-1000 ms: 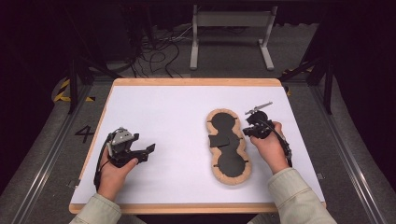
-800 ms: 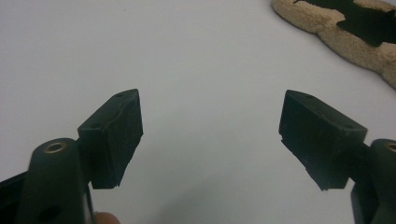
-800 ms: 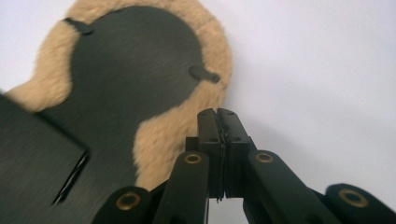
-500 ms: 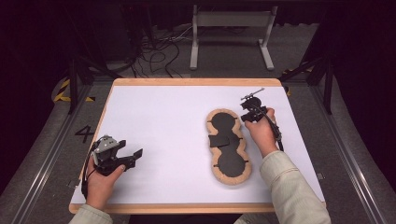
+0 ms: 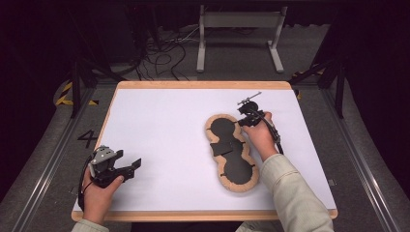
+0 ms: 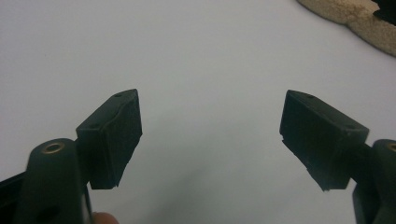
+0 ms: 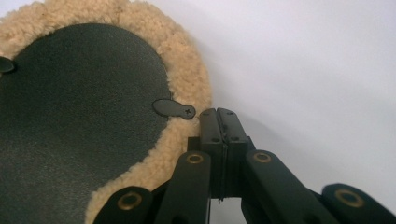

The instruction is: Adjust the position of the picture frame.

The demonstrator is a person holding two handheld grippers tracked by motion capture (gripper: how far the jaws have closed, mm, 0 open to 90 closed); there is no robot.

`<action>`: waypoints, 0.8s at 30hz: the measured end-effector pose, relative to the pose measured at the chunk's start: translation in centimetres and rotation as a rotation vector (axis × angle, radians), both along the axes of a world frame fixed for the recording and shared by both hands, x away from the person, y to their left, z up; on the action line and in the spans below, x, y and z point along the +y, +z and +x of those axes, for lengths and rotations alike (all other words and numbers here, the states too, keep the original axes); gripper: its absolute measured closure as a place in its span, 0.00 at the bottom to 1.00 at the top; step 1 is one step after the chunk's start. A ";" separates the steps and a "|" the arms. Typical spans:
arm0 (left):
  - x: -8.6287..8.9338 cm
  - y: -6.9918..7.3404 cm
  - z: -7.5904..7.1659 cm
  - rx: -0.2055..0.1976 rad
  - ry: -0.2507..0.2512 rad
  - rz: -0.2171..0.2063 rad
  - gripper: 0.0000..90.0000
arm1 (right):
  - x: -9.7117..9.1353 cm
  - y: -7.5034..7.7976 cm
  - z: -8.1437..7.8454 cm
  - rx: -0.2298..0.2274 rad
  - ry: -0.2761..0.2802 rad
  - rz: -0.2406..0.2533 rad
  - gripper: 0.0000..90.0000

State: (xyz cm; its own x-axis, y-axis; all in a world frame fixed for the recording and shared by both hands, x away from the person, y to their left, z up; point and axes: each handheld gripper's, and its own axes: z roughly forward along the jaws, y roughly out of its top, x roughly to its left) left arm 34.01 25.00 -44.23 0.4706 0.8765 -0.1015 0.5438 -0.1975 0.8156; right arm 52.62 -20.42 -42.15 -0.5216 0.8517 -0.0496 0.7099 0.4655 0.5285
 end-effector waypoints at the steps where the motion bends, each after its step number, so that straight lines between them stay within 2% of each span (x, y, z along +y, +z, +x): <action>1: 0.0 0.0 0.0 0.001 0.001 -0.002 0.24 | 0.6 0.0 -0.1 -0.007 0.017 -0.009 1.00; 3: 0.0 0.0 0.0 0.003 -0.003 0.003 0.24 | 1.6 0.0 -0.1 -0.019 0.039 -0.021 1.00; 4: -0.1 -0.1 0.0 0.003 -0.006 0.007 0.24 | 2.4 0.0 -0.2 -0.018 0.058 -0.012 1.00; 5: -0.1 -0.2 0.0 0.007 -0.009 0.011 0.24 | 2.4 0.0 -0.2 -0.018 0.058 -0.012 1.00; 7: -0.1 -0.3 0.1 0.008 -0.013 0.018 0.24 | 3.9 0.0 -0.4 -0.013 0.099 0.007 1.00; 10: 0.0 -0.3 0.0 0.009 -0.011 0.016 0.24 | 5.9 -0.1 -0.7 -0.015 0.153 -0.003 1.00; 12: 0.0 -0.3 0.0 0.009 -0.010 0.016 0.24 | 6.4 -0.1 -0.8 -0.014 0.166 -0.004 1.00; 15: 0.2 -0.3 0.2 0.007 -0.007 0.018 0.24 | 8.9 -0.3 -1.3 0.003 0.235 0.036 1.00; 17: 0.1 -0.3 0.3 0.005 -0.004 0.013 0.24 | 9.9 -0.3 -1.7 -0.008 0.265 0.017 1.00; 18: 0.0 -0.3 0.4 0.005 -0.011 0.019 0.24 | 10.8 -0.3 -2.1 -0.032 0.303 -0.022 1.00; 20: -0.1 -0.3 0.5 0.004 -0.013 0.019 0.24 | 10.9 -0.2 -2.3 -0.042 0.316 -0.035 1.00; 21: -0.2 -0.3 0.6 0.003 -0.017 0.026 0.24 | 11.1 0.1 -2.6 -0.064 0.334 -0.058 1.00; 24: -0.4 -0.4 0.8 0.005 -0.022 0.032 0.24 | 10.5 1.2 -3.1 -0.086 0.342 -0.039 1.00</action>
